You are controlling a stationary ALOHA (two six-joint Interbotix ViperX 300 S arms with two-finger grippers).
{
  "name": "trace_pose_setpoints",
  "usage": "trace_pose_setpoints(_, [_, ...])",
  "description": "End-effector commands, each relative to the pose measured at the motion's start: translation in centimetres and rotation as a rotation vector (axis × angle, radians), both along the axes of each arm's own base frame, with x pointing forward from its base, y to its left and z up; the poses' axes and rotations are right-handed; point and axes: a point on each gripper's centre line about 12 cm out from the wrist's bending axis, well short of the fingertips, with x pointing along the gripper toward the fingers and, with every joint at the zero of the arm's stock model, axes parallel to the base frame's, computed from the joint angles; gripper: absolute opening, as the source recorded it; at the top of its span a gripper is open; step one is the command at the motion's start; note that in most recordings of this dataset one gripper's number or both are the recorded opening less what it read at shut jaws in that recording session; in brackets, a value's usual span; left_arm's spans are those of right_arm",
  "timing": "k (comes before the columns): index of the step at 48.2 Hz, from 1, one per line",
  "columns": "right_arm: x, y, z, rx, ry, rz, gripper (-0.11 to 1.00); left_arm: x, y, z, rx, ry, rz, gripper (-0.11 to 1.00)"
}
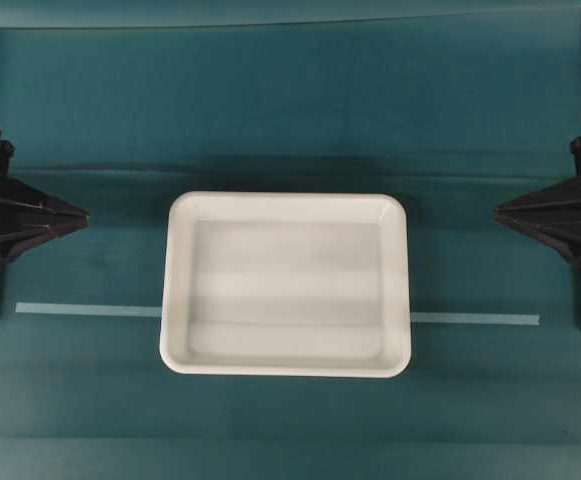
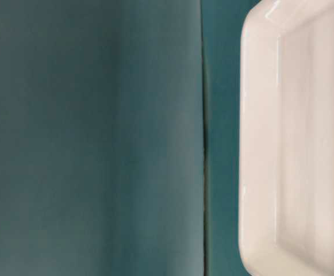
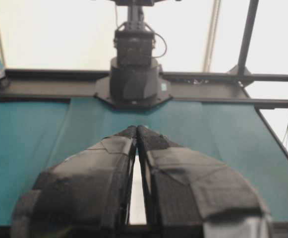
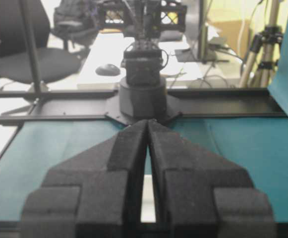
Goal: Lift the white case with both hands.
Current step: 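Move both grippers inward toward the left and right rims of the white tray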
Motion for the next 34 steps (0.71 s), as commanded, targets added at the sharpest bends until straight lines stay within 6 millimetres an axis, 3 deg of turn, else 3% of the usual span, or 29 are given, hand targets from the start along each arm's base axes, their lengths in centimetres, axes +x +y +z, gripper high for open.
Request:
trace_pose_setpoints(1, [0.1, 0.1, 0.3, 0.024, -0.009, 0.006, 0.09, 0.7, -1.0, -0.1, -0.047, 0.024, -0.056, 0.14])
trace_pose_setpoints(4, [0.3, 0.0, 0.5, 0.114, -0.003, -0.001, 0.06, 1.1, -1.3, -0.6, -0.108, 0.048, -0.071, 0.15])
trace_pose_setpoints(7, [0.3, -0.2, 0.3, 0.215, 0.016, -0.009, 0.00, 1.4, -1.3, -0.8, -0.179, 0.064, -0.077, 0.06])
trace_pose_setpoints(13, [0.4, -0.3, -0.3, 0.369, 0.072, -0.010, 0.00, 1.8, -1.4, -0.7, -0.299, 0.073, -0.084, -0.02])
trace_pose_setpoints(25, [1.1, -0.5, -0.8, 0.774, 0.167, -0.034, 0.00, 2.6, -1.4, 1.4, -0.568, 0.041, -0.112, -0.02])
trace_pose_setpoints(34, [1.9, -0.6, -0.9, 1.034, 0.195, -0.054, 0.00, 2.7, -1.1, 1.5, -0.865, 0.043, -0.120, -0.02])
